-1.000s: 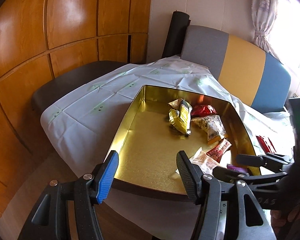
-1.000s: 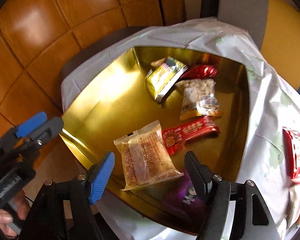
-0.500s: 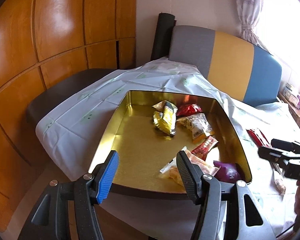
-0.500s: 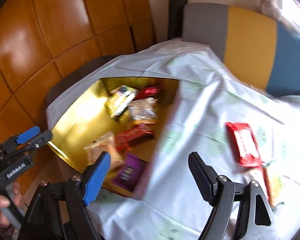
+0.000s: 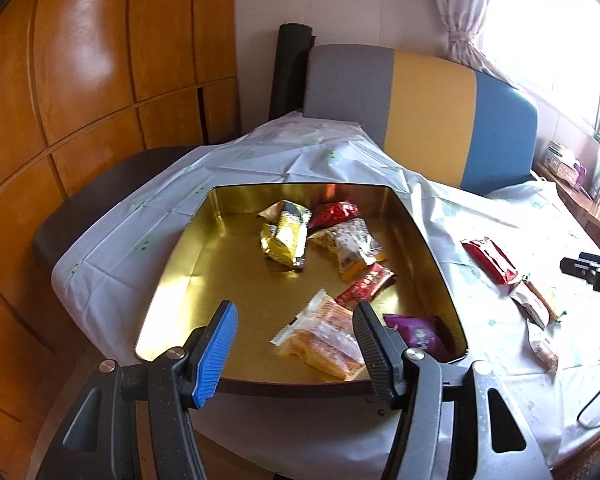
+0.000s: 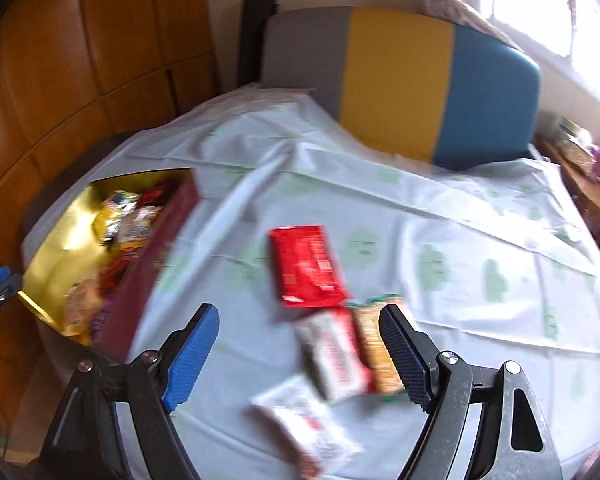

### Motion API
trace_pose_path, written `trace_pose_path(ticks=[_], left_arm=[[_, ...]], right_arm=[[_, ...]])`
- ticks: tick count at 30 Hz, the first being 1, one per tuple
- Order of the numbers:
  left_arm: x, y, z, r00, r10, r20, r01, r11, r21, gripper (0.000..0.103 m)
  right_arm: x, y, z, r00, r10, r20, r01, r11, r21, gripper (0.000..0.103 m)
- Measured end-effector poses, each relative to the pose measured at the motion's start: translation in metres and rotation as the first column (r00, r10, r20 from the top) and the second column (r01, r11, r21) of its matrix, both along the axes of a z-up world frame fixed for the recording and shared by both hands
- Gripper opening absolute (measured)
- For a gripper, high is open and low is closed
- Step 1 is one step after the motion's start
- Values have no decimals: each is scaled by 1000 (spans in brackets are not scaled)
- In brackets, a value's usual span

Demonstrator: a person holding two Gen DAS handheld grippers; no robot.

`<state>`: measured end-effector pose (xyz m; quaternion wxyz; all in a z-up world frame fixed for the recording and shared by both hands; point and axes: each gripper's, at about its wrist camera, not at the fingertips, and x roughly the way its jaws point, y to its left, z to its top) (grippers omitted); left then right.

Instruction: Organize snacks

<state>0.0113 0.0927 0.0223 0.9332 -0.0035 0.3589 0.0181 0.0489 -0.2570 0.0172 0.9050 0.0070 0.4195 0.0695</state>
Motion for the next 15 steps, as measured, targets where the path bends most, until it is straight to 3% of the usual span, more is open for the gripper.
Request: trace_pose_path(ticks=[8,15], left_arm=[[6,-26,7,998,-66,-5,66,998,26,61],[15,-62,17,989,-149,5,148,987,58,61]], right_arm=[[13,-78,-23,979,-201,-35,199,979,-41,89],[20,-131,-38,892,-427,-151,433,901,7,89]])
